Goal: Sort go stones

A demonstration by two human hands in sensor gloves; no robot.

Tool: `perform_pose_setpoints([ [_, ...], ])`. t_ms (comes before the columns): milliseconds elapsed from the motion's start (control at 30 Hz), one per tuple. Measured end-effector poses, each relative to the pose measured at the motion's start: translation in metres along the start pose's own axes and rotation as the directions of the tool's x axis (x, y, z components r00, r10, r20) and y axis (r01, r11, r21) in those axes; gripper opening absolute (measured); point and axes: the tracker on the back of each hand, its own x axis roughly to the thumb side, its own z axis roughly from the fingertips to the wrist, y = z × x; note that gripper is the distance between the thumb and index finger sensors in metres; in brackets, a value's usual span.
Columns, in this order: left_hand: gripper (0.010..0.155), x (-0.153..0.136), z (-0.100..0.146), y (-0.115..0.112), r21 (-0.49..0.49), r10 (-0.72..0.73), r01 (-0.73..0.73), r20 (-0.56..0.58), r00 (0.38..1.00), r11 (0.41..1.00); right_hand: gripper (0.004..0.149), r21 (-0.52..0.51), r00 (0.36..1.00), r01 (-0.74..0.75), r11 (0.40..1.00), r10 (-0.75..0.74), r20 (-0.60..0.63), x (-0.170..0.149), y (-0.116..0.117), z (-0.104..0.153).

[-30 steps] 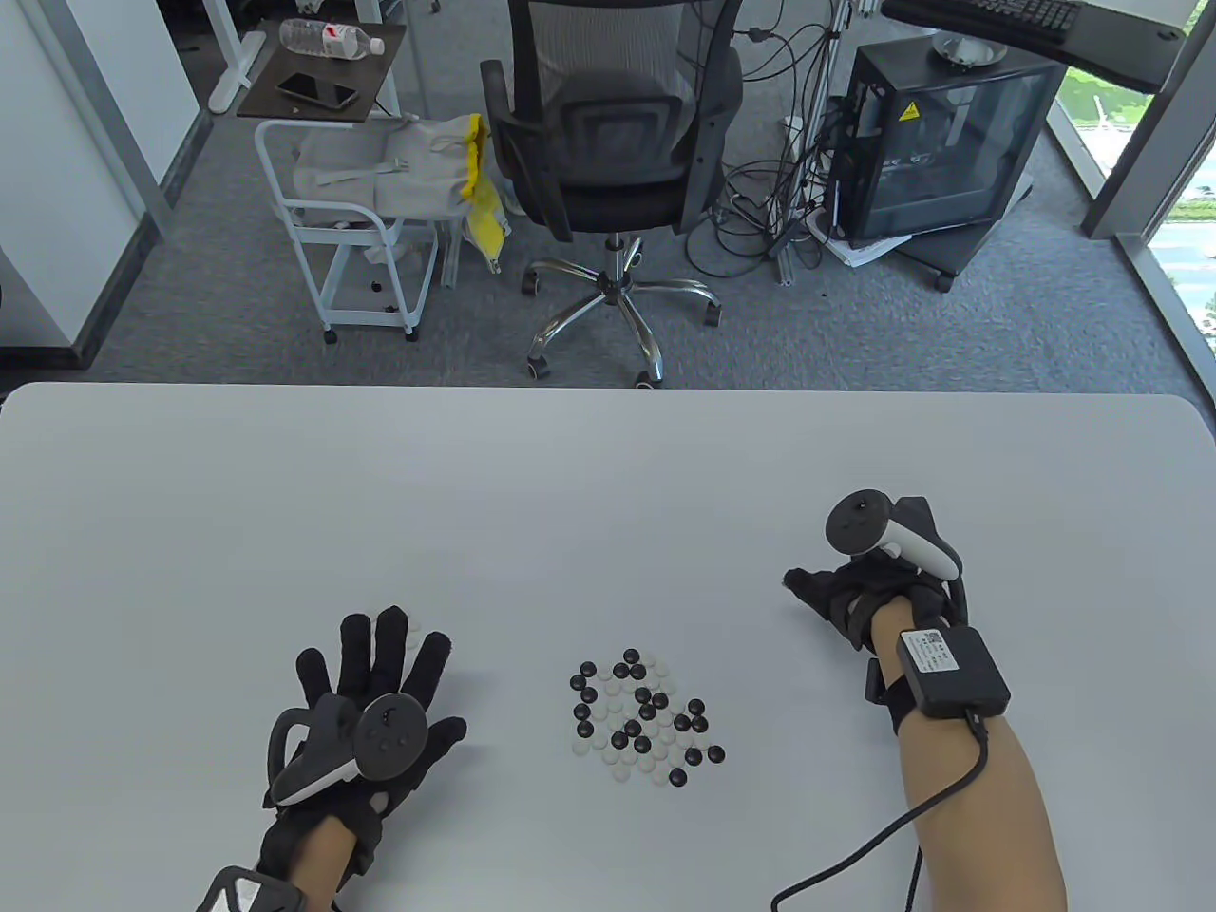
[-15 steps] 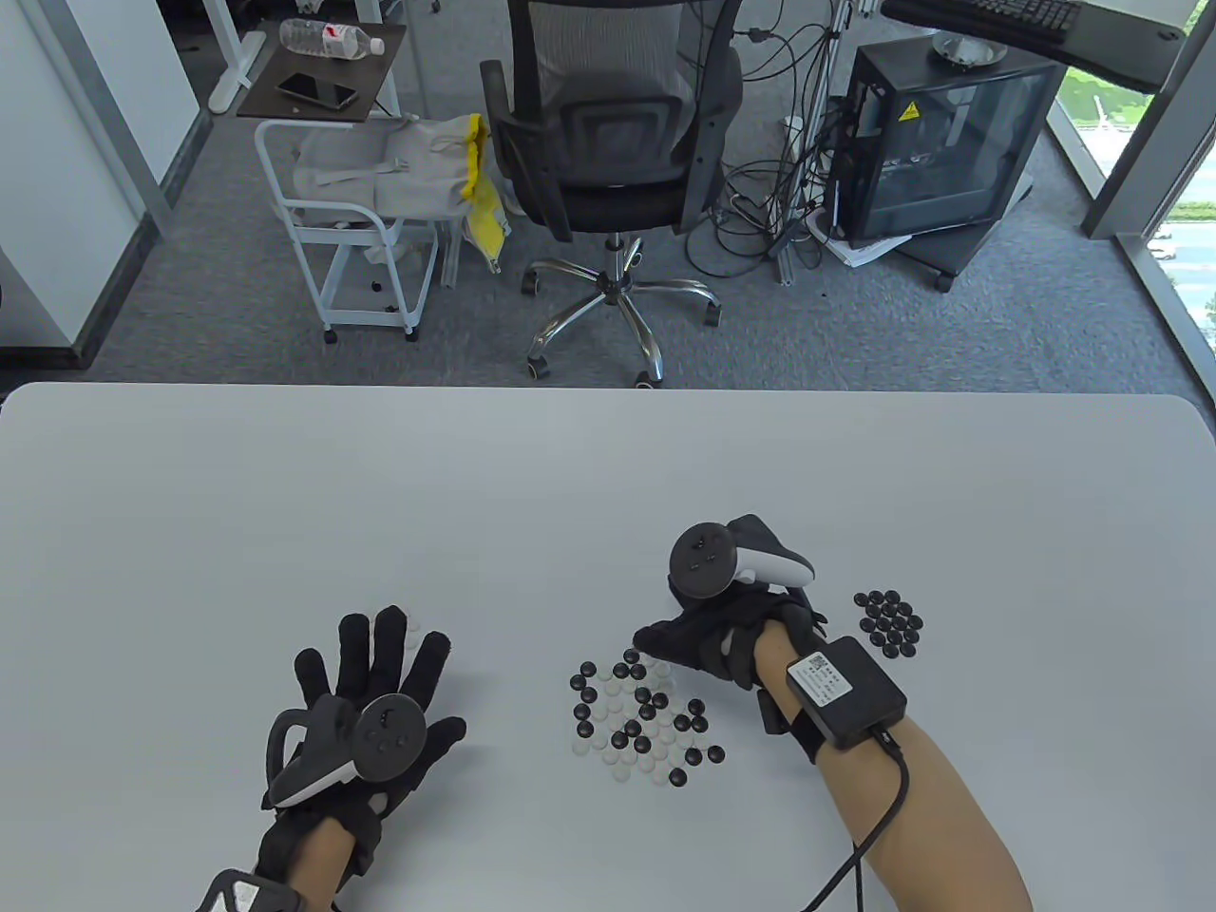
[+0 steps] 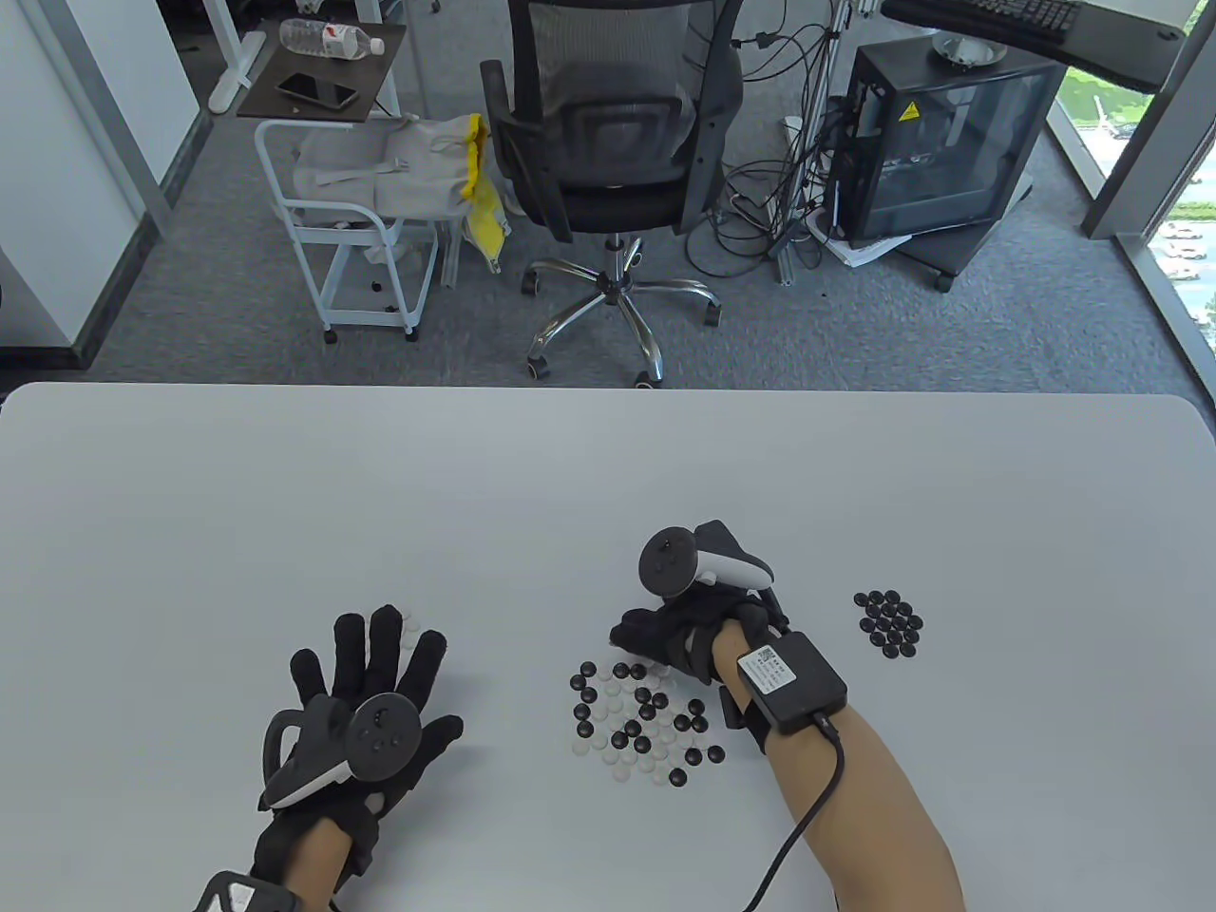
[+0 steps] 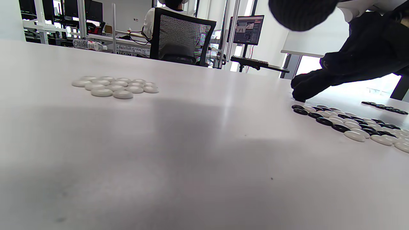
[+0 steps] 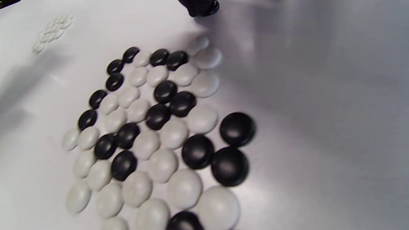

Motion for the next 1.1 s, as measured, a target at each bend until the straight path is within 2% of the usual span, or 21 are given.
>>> perform_pose_setpoints([
  [133,0.082,-0.001,-0.001,0.000,-0.006,0.007,-0.007,-0.006,1.000,1.000,0.070,-0.005,0.992,0.079,0.997,-0.079,-0.101,-0.036,-0.017,0.016],
  [233,0.082,-0.002,-0.001,0.000,-0.004,0.010,-0.010,-0.011,1.000,1.000,0.070,-0.026,0.982,0.066,0.998,-0.069,-0.178,-0.065,-0.023,0.034],
  [400,0.082,-0.002,-0.002,-0.001,-0.016,0.008,-0.009,-0.013,1.000,1.000,0.071,-0.049,0.952,0.072,0.996,-0.084,-0.293,-0.104,-0.026,0.061],
  [567,0.082,-0.002,-0.003,-0.002,-0.025,0.007,-0.007,-0.015,1.000,1.000,0.071,-0.077,0.928,0.085,0.993,-0.107,-0.356,-0.132,-0.025,0.078],
  [900,0.082,-0.001,-0.004,-0.002,-0.030,0.003,-0.004,-0.018,1.000,1.000,0.072,-0.148,0.902,0.118,0.982,-0.168,-0.399,-0.161,-0.024,0.093],
  [1100,0.082,-0.001,-0.005,-0.002,-0.030,0.006,-0.006,-0.021,1.000,1.000,0.071,-0.171,0.924,0.127,0.977,-0.179,-0.337,-0.152,-0.029,0.095],
])
